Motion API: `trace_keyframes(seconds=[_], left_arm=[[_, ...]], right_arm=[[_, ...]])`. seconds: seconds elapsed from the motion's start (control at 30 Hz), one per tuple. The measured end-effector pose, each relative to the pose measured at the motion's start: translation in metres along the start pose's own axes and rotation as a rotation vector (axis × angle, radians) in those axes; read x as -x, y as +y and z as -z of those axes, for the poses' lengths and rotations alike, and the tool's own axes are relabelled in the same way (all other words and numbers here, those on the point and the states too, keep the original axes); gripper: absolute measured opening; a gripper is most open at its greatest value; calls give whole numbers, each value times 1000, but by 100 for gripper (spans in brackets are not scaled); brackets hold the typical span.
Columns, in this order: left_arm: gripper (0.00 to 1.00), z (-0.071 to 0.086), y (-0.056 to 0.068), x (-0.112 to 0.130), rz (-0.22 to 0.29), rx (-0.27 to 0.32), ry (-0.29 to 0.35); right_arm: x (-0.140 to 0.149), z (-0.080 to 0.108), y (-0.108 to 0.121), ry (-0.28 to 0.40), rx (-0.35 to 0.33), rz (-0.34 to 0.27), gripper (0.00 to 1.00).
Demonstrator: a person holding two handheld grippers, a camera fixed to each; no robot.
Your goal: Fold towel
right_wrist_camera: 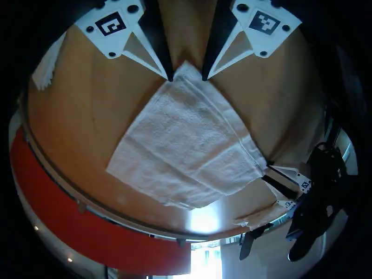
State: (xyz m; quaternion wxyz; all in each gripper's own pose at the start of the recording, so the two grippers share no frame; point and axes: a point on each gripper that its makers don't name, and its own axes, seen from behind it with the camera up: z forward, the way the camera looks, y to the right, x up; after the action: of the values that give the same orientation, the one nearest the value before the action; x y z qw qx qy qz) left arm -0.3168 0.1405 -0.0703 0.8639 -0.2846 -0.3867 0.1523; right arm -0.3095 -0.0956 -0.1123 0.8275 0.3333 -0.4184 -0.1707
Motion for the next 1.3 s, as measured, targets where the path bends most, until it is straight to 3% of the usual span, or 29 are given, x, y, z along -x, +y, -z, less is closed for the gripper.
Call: trace_keyframes(seconds=[0.2,0.37,0.57,0.87,1.3], left_arm=[[30,0,2,-1,9,-5,-7],[10,0,2,-2,31,-4,-12],[7,0,1,-3,75,4,-14],[7,5,5,-9,84,12,-8],[7,33,8,-33,127,12,30]], right_arm=[[0,0,0,1,4,-10,24],[-2,0,-3,3,-4,-26,13],[-6,1,-4,14,-2,-17,11],[-15,8,0,39,12,-29,11],[-39,36,1,87,28,-25,11]])
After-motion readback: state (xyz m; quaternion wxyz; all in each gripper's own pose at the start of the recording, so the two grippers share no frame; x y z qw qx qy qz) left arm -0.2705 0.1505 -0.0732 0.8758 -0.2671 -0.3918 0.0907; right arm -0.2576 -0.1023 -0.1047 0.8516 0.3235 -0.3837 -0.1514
